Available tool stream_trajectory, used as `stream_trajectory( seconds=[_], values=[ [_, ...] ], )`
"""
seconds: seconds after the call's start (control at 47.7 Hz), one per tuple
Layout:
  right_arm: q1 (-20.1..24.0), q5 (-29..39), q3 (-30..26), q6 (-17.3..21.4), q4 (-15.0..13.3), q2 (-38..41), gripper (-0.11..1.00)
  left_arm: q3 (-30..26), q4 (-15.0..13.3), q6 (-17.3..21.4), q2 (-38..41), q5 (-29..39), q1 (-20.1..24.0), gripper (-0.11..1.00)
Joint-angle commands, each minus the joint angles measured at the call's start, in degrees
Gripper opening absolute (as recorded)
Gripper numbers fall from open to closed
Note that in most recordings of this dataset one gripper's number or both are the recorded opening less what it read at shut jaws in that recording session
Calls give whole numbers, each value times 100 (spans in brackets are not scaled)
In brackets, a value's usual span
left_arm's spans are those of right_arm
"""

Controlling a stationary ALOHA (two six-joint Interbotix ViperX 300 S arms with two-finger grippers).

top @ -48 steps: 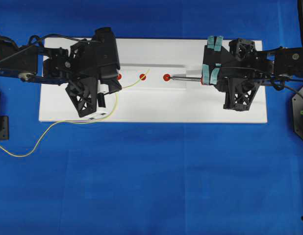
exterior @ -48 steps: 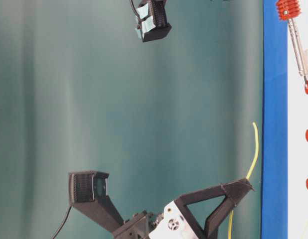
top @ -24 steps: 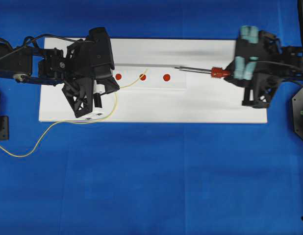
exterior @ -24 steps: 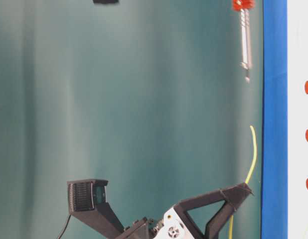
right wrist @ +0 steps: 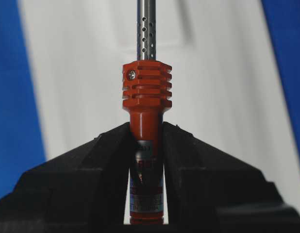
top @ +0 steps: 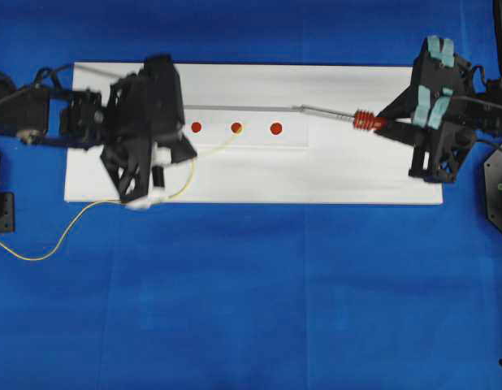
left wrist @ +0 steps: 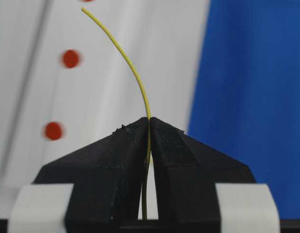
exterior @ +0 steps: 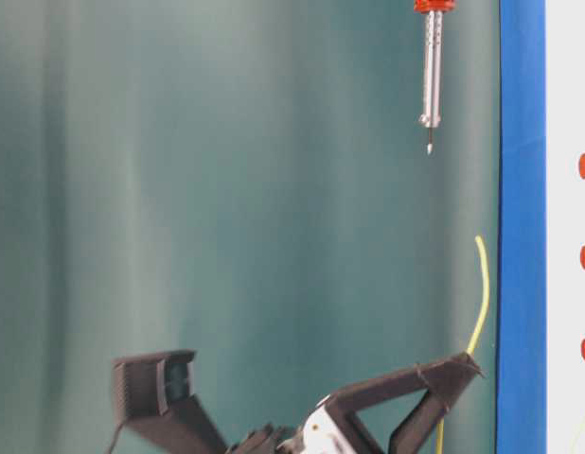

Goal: Touch the tip of the soldering iron to the tip of the solder at the mark.
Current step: 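Separate the tools and lower both arms back toward the table, then set down the iron and solder wire and open both grippers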

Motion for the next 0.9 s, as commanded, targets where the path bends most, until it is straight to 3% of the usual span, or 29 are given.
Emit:
stream_trajectory(
  seconds=[0.0, 0.21, 0.356, 0.608, 0.88],
  values=[
    [466, -193, -70, 35, 44, -26, 6, 26, 9, -9, -193, -202, -457, 2],
    [1723, -580, -62, 193, 44, 123, 6, 255, 0, -9, -255, -729, -1573, 2],
    [2241, -993, -26, 299, 44, 571, 6, 466, 0, 0, -9, -1274, -2153, 2],
    [2830, -1951, -88, 668, 53, 1978, 6, 510, 0, 9, 1037, -2030, -2443, 2],
    [2962, -2399, -404, 1028, 79, 2988, 6, 396, 0, 88, 1582, -1925, -2479, 2]
  ],
)
